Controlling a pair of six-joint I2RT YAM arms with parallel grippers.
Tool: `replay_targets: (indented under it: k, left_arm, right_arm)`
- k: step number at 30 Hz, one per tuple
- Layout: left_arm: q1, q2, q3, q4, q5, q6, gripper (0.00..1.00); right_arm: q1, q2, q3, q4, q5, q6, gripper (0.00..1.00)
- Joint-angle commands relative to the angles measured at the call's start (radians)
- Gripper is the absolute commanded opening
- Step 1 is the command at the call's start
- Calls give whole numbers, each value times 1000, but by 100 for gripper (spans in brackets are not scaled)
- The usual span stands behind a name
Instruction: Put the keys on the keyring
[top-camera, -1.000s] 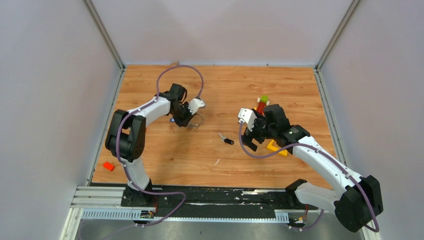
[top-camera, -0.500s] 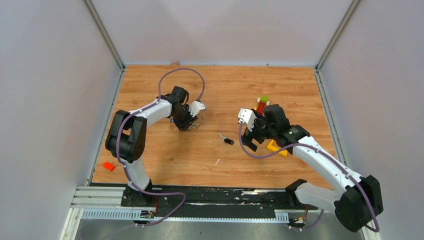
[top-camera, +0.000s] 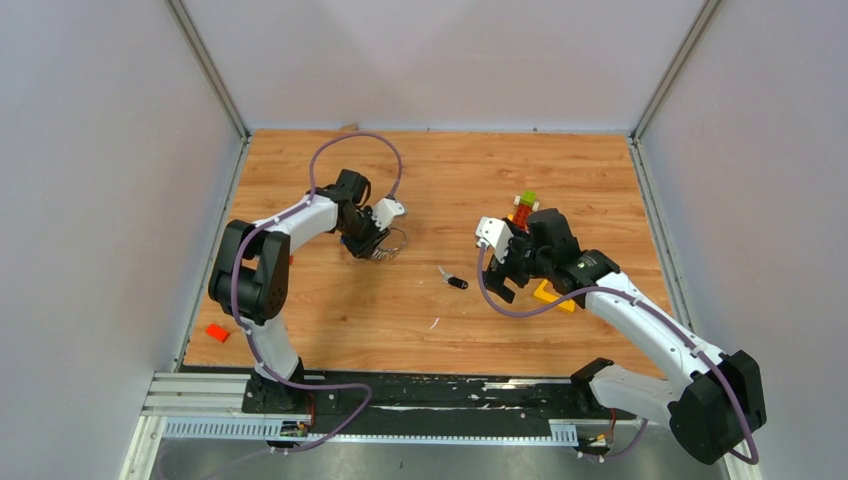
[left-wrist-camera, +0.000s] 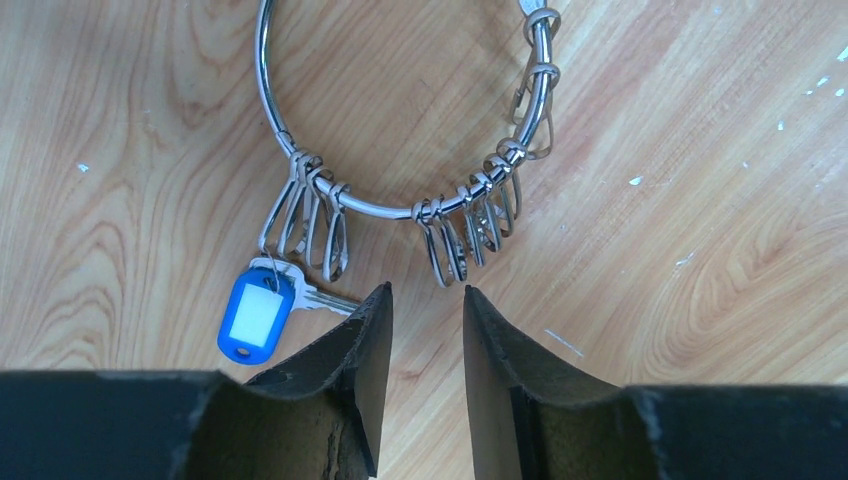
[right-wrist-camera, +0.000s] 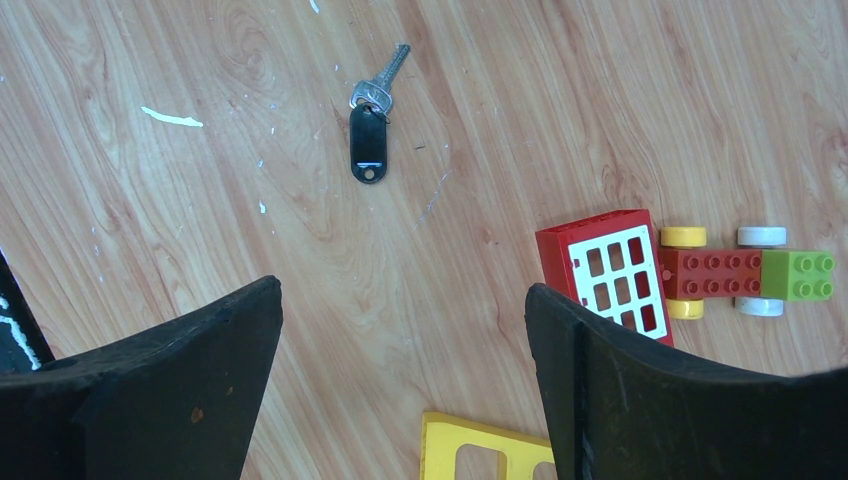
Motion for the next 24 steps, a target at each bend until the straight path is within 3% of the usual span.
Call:
replay_targets:
  k: [1, 24]
  left_arm:
    - [4, -44, 35, -19, 88, -13, 40]
    - [2, 36, 82, -43, 38, 39, 23]
  right_arm:
    - [8, 6, 24, 6, -13, -16, 91]
    - [9, 9, 24, 3, -11, -20, 91]
